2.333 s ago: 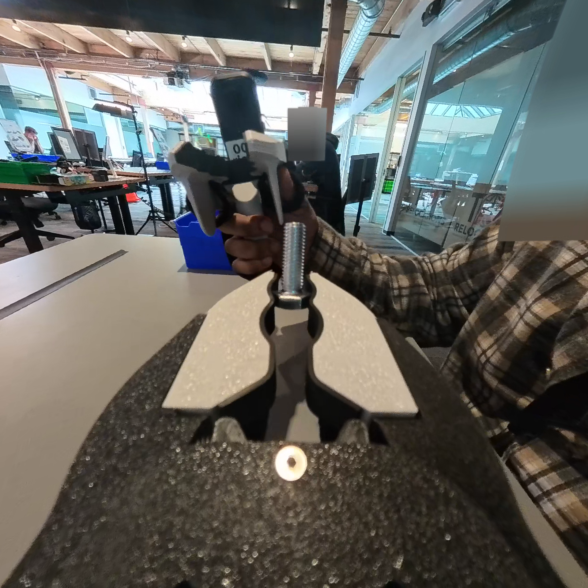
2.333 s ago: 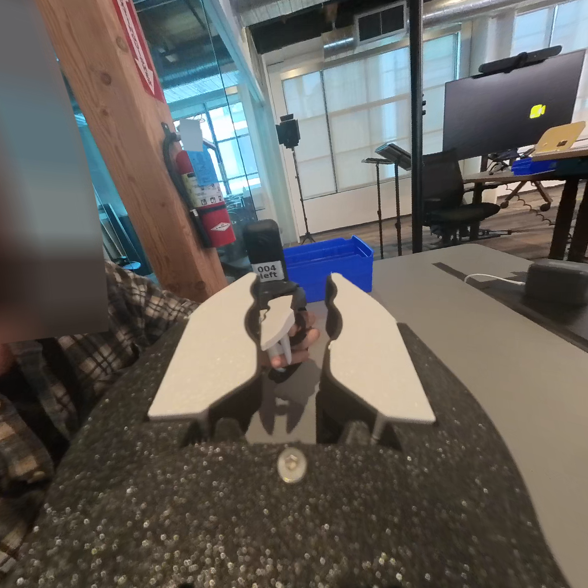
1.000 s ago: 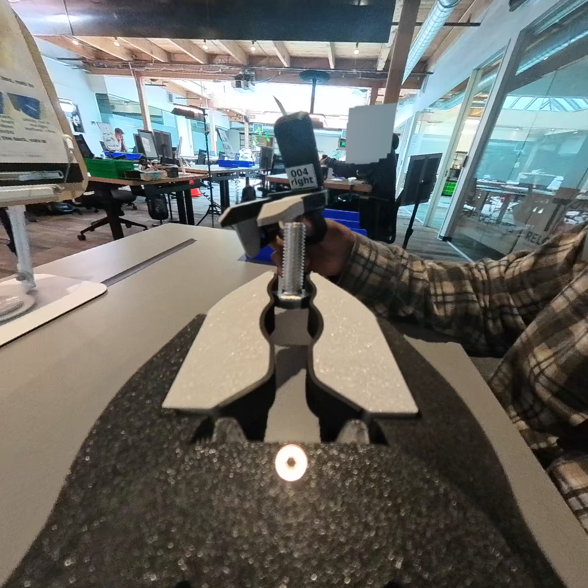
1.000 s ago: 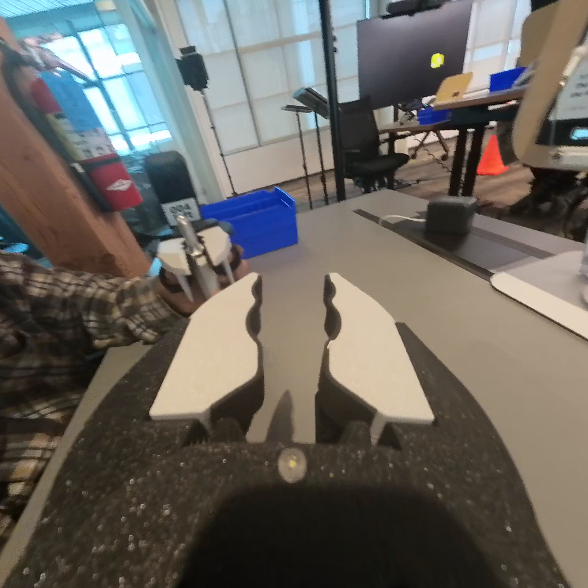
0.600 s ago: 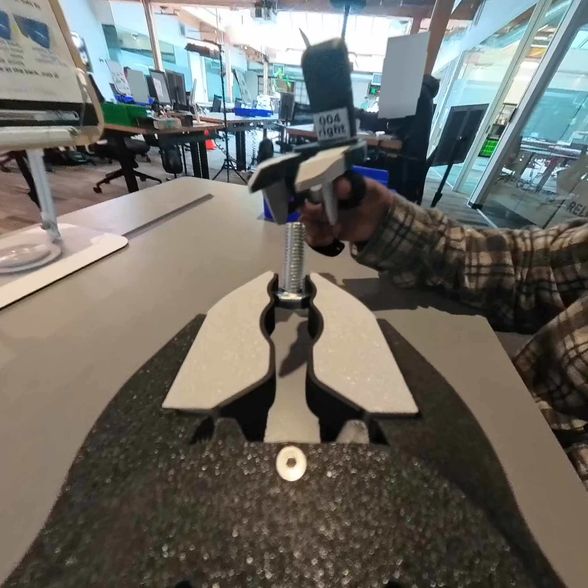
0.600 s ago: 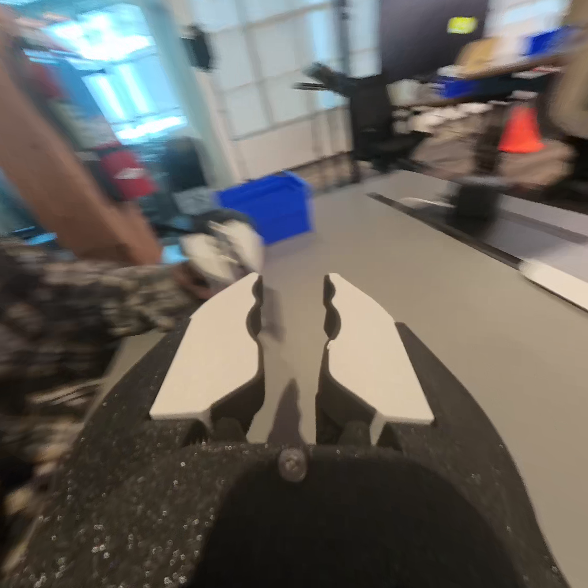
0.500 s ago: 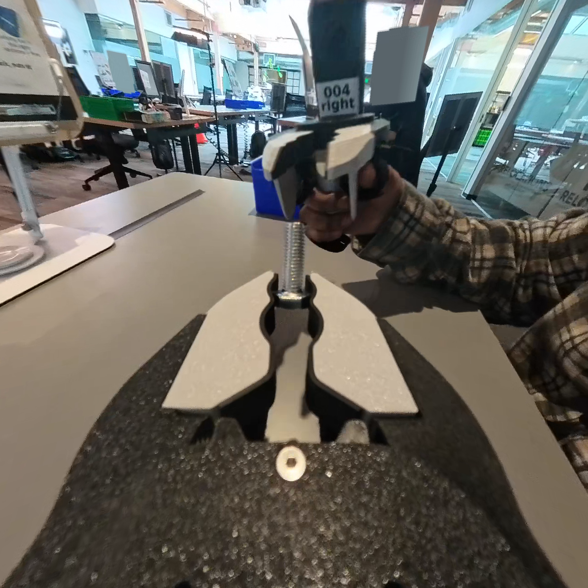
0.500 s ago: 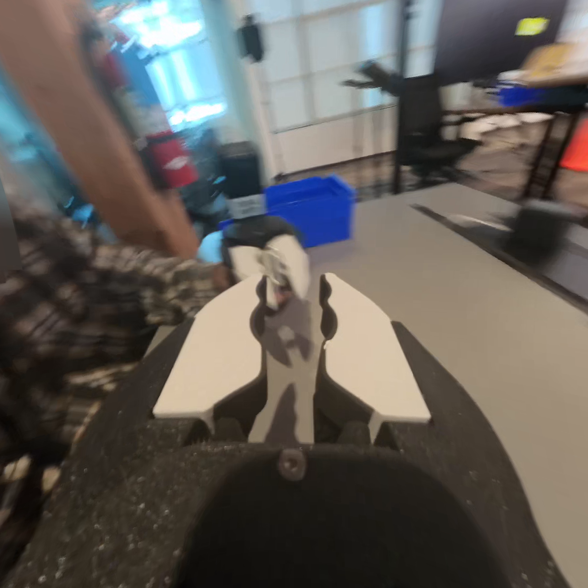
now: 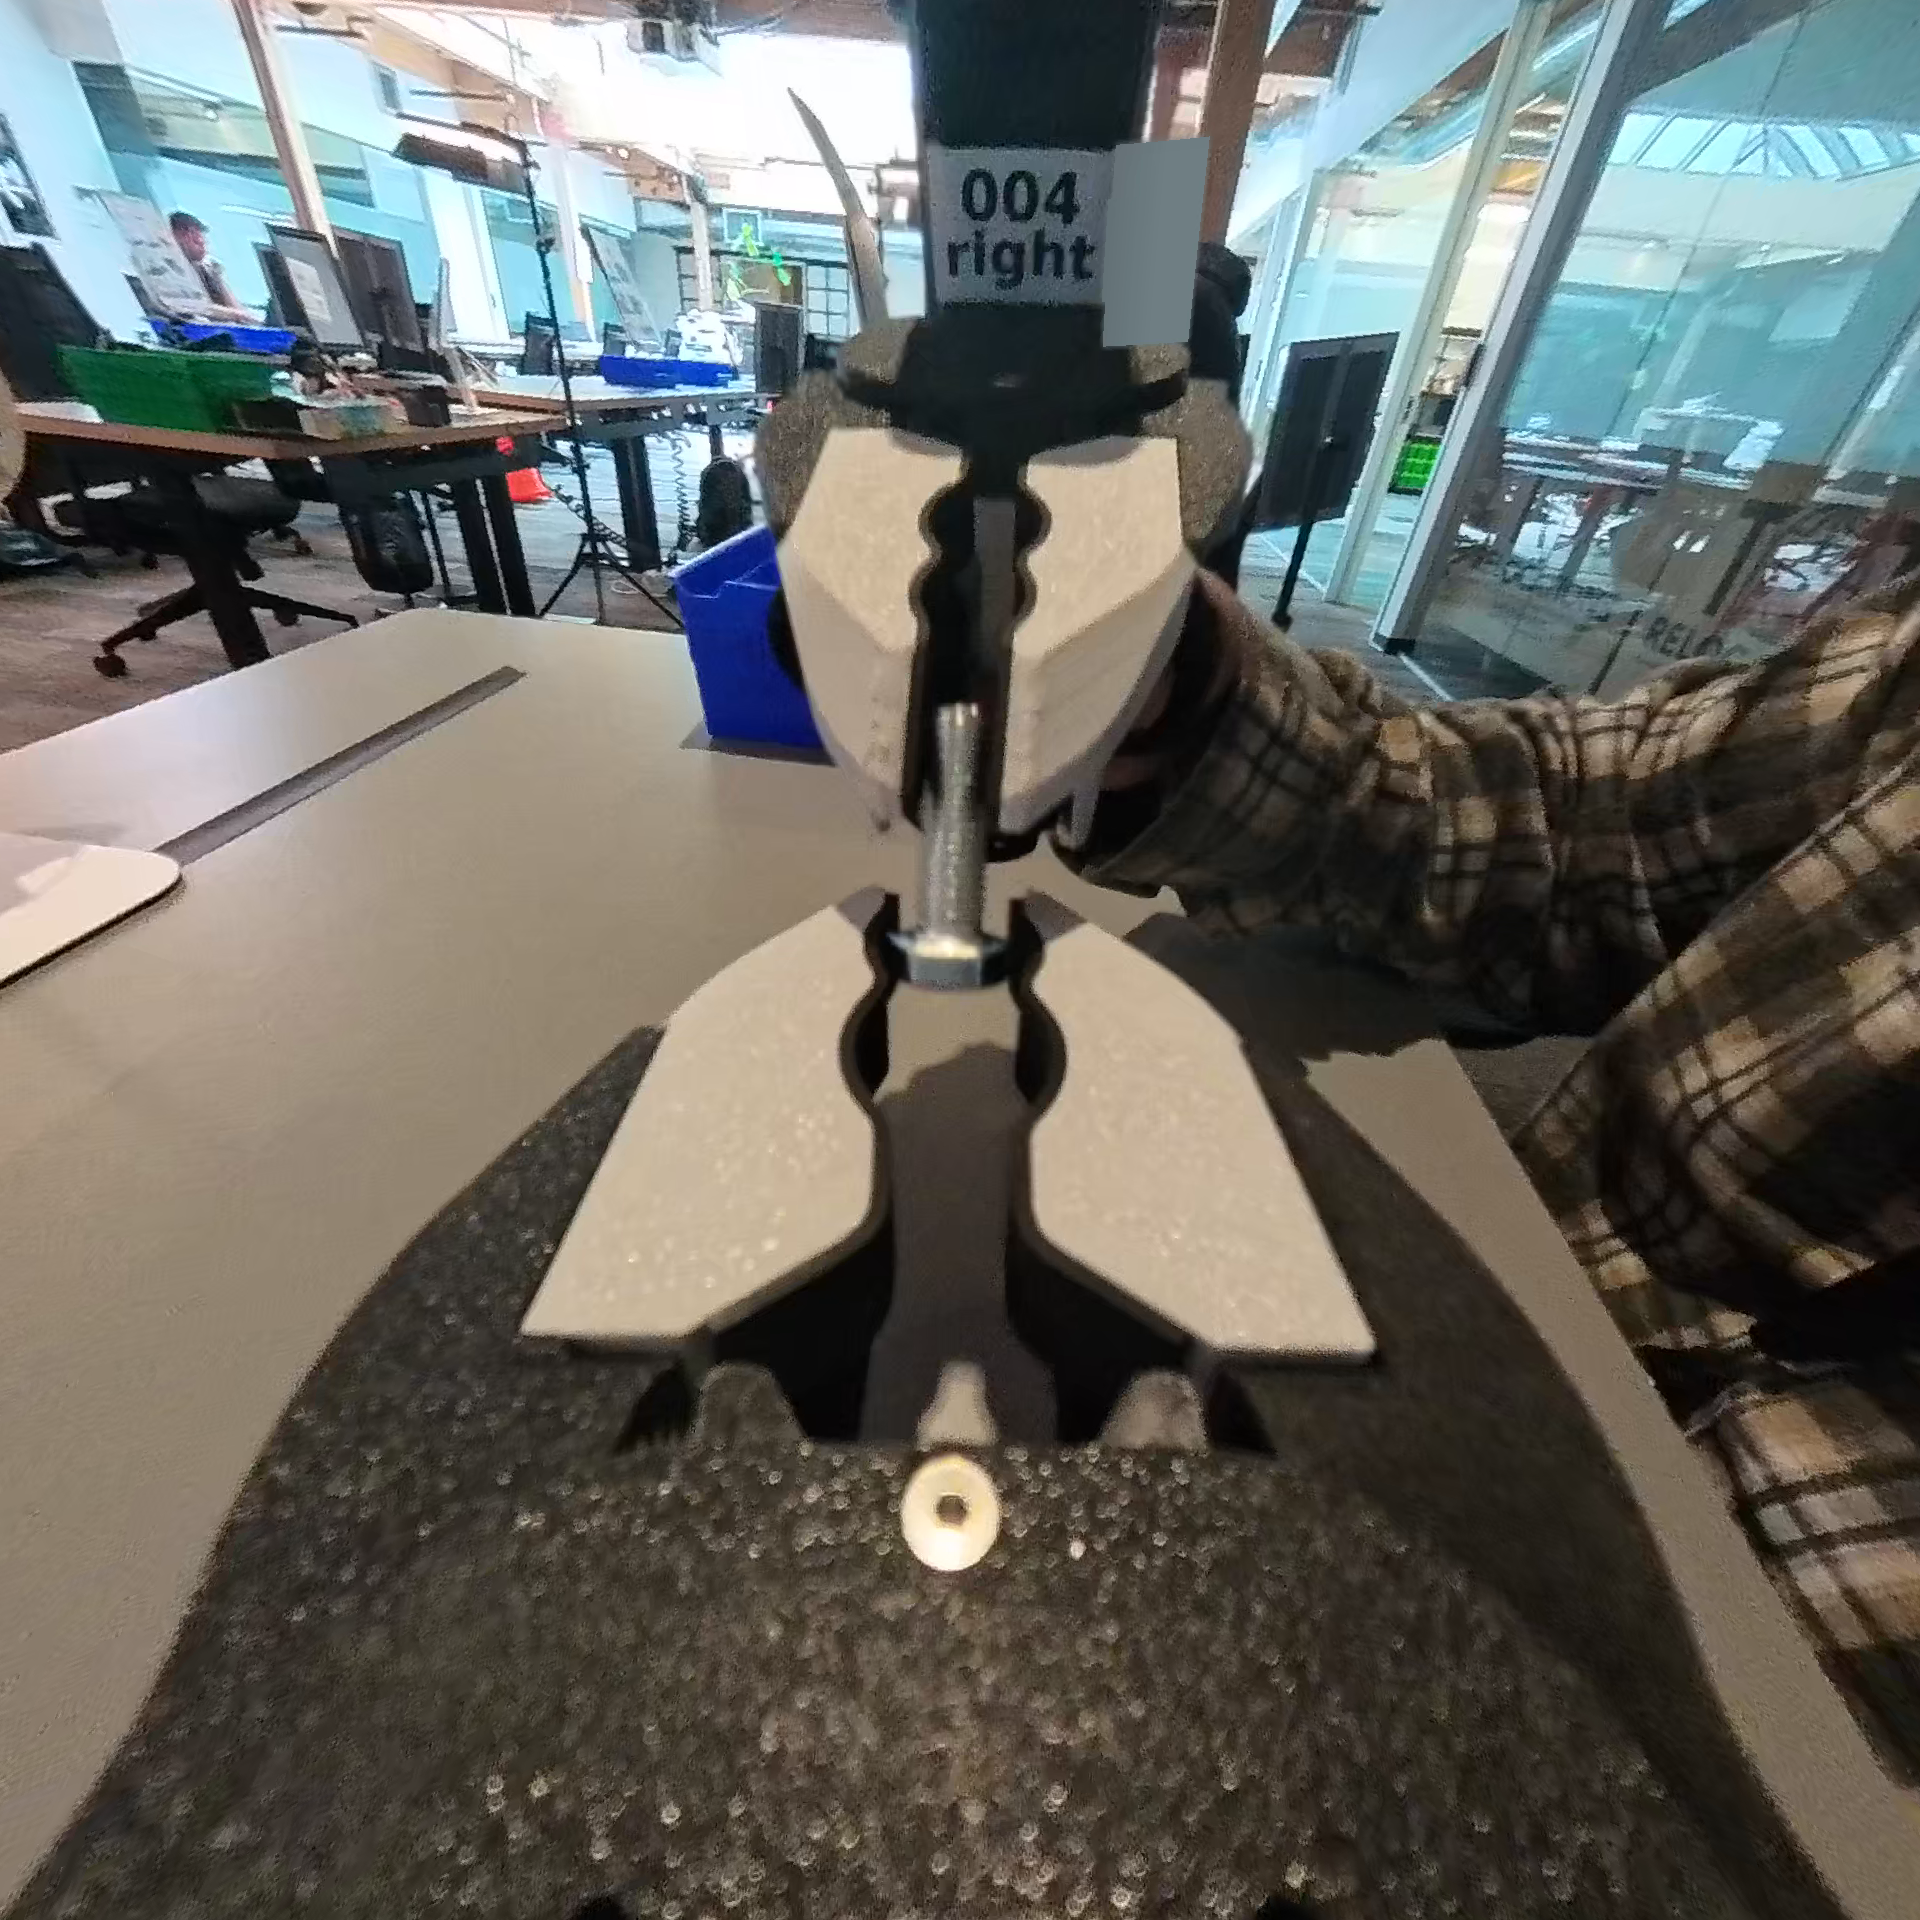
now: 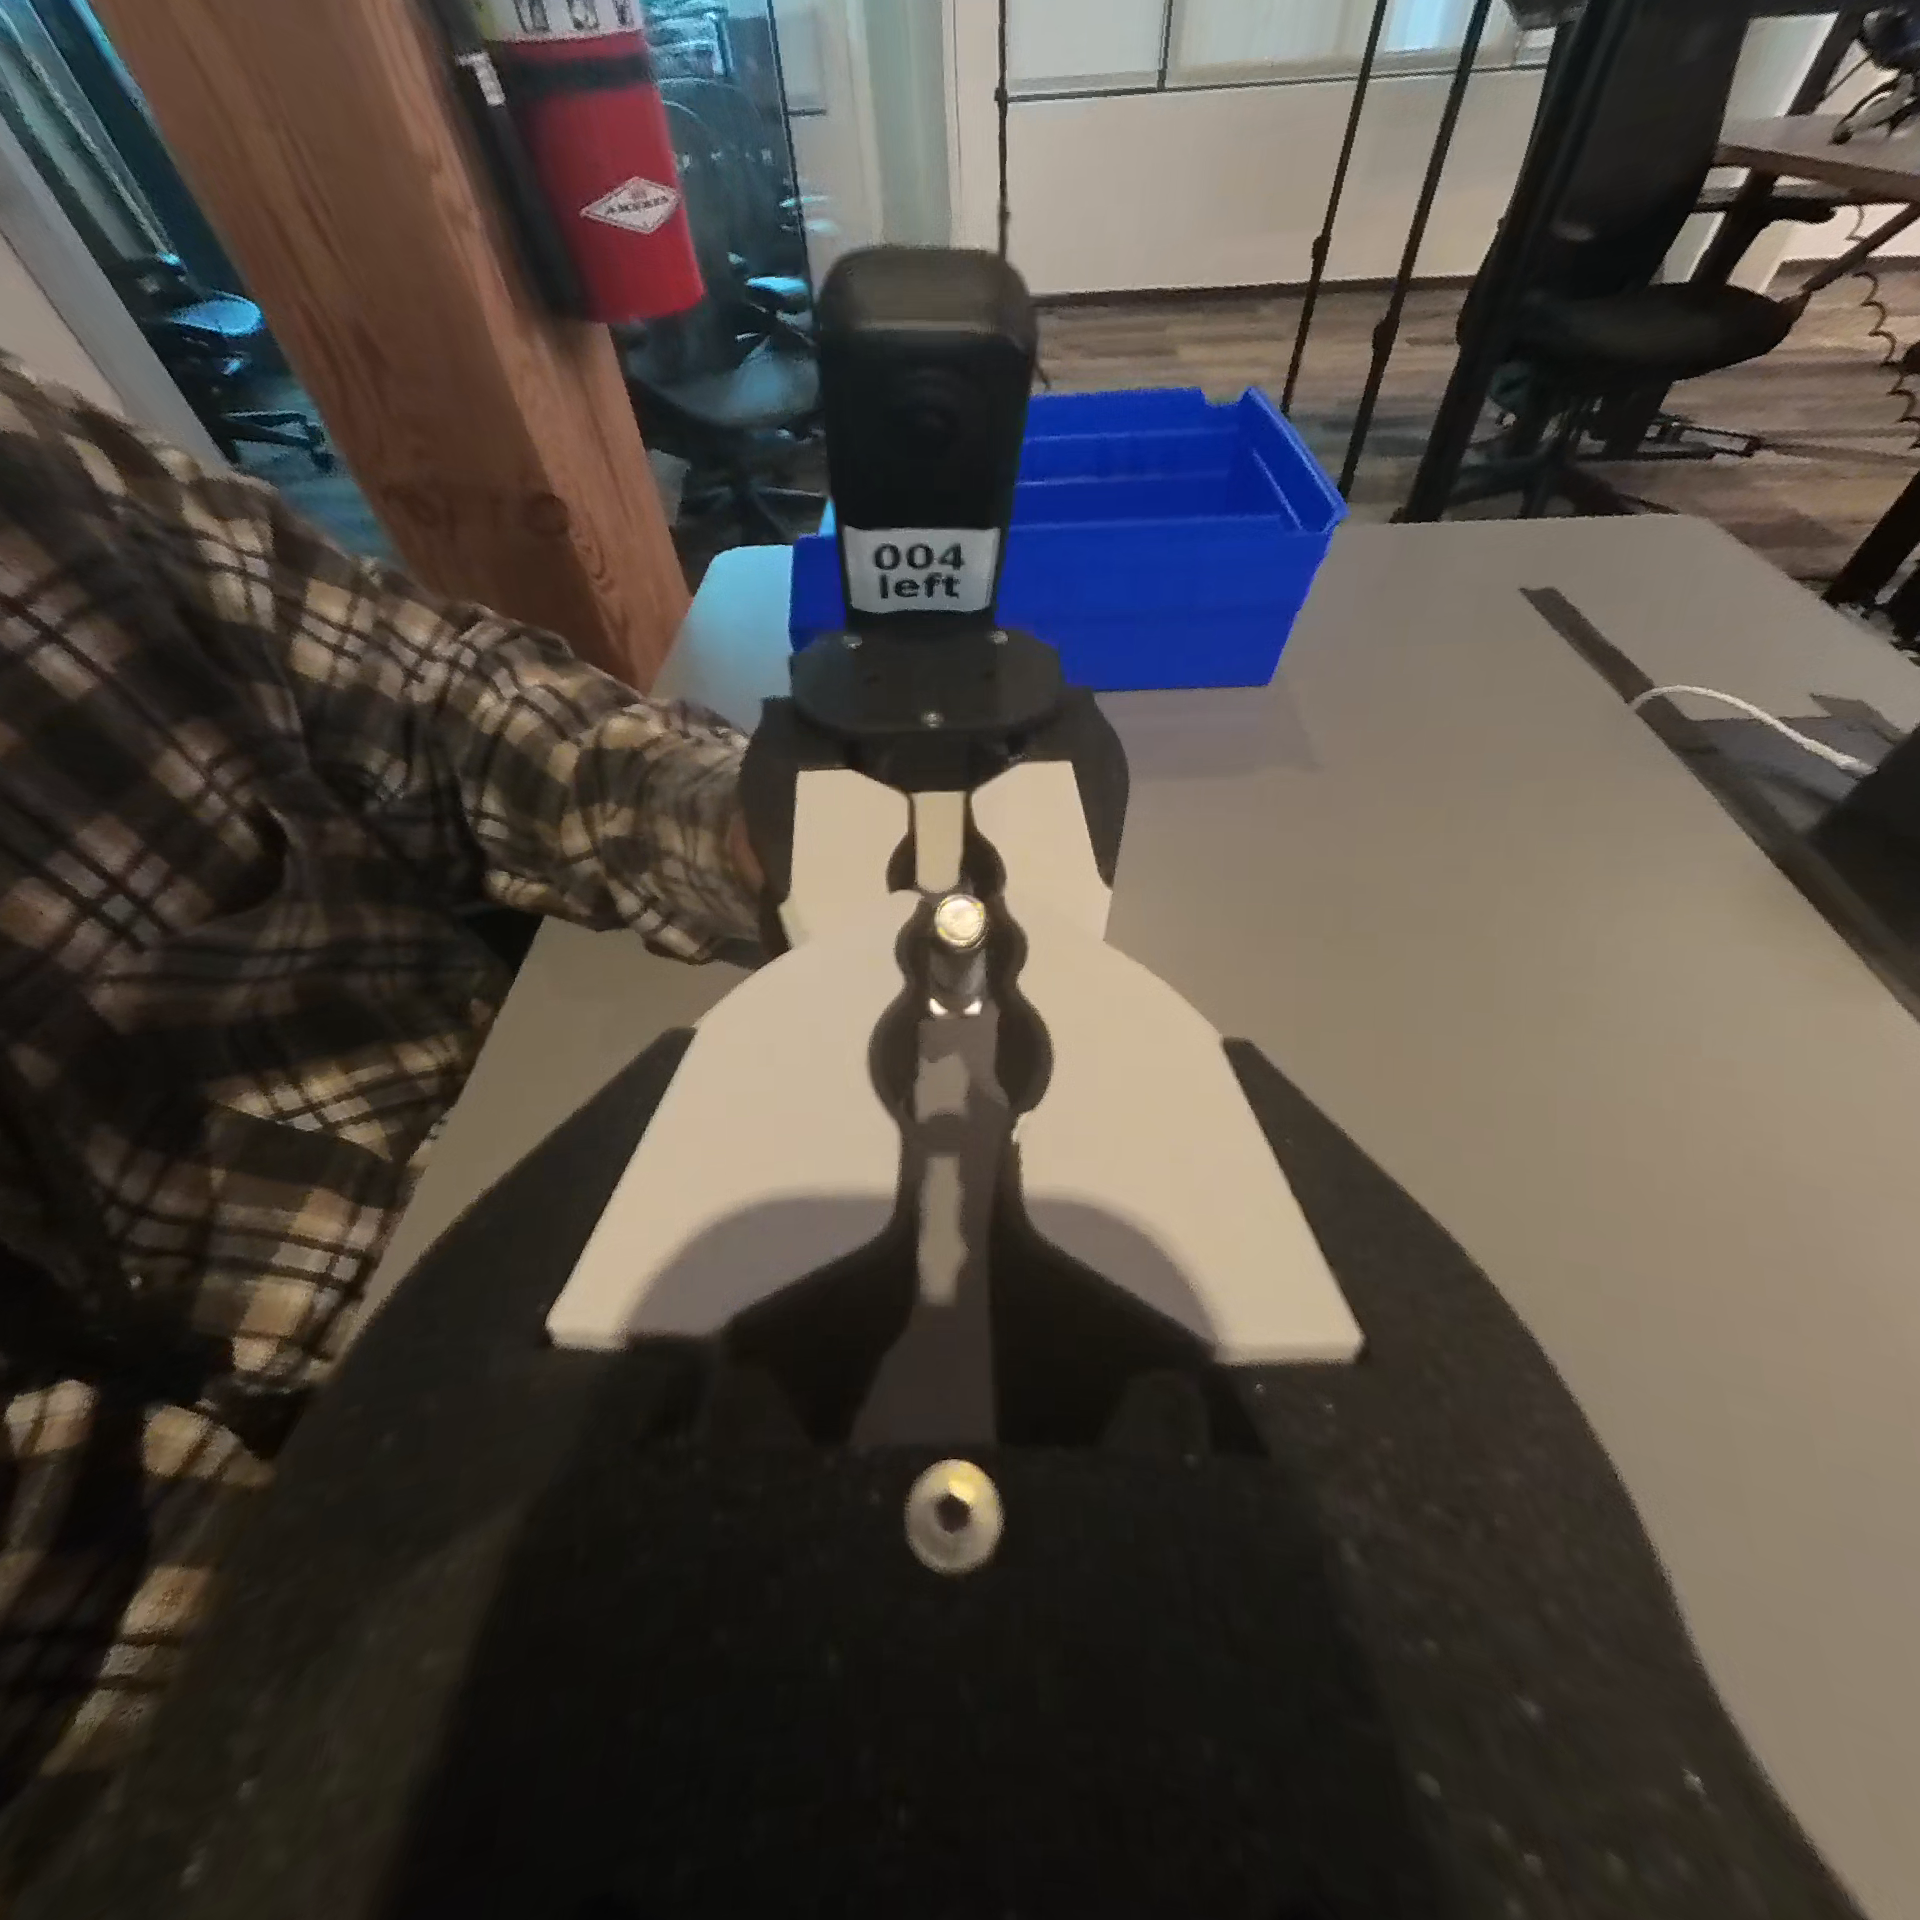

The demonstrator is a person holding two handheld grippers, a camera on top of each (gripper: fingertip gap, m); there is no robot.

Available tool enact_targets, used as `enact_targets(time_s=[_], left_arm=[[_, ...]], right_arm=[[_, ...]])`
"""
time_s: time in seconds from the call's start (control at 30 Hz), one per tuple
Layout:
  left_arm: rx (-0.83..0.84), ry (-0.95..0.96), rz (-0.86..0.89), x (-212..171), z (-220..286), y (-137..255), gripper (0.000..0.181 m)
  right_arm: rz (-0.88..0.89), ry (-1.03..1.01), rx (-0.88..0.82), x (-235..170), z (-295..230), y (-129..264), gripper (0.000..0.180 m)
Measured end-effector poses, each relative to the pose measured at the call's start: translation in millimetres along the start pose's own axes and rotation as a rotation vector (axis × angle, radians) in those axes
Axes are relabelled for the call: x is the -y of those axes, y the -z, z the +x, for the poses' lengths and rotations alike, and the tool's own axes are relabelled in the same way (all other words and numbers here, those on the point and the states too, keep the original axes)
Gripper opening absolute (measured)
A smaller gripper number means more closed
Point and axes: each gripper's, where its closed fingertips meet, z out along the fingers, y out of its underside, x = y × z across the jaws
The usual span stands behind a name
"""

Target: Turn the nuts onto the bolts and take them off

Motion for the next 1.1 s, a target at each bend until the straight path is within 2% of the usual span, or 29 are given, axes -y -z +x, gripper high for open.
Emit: enact_targets(time_s=[0.1,0.2,0.4,0.5,0.57,0.7,0.83,0.97,1.1], left_arm=[[0.009,0.014,-0.017,-2.7,0.2,-4.2,0.056],[0.008,0.023,-0.016,-4.5,1.0,-6.7,0.068],[-0.003,0.052,-0.024,-9.7,0.1,-10.3,0.067],[0.014,0.033,-0.01,-9.0,-1.4,-12.9,0.064],[0.016,0.021,-0.01,-8.6,-1.1,-14.5,0.063],[0.035,0.003,-0.028,-12.9,-4.2,-14.9,0.061],[0.037,0.021,-0.033,-16.6,-8.5,-12.6,0.06],[0.04,0.032,-0.032,-16.8,-11.7,-9.2,0.06],[0.048,0.033,-0.022,-13.7,-12.8,-5.5,0.059]], right_arm=[[0.014,-0.007,-0.087,7.6,1.4,28.1,0.009],[-0.027,-0.014,-0.264,5.9,10.5,90.3,0.009],[-0.126,-0.154,-0.769,-23.3,54.1,282.7,0.009],[-0.191,-0.303,-0.994,-63.8,83.5,375.3,0.009],[-0.247,-0.417,-1.068,-101.2,97.6,414.8,0.009],[-0.36,-0.597,-1.102,-169.9,113.1,446.5,0.009],[-0.462,-0.68,-1.122,-209.1,117.5,459.8,0.01],[-0.484,-0.7,-1.148,-214.5,117.4,466.7,0.017],[-0.441,-0.644,-1.175,-187.5,117.9,465.6,0.019]])
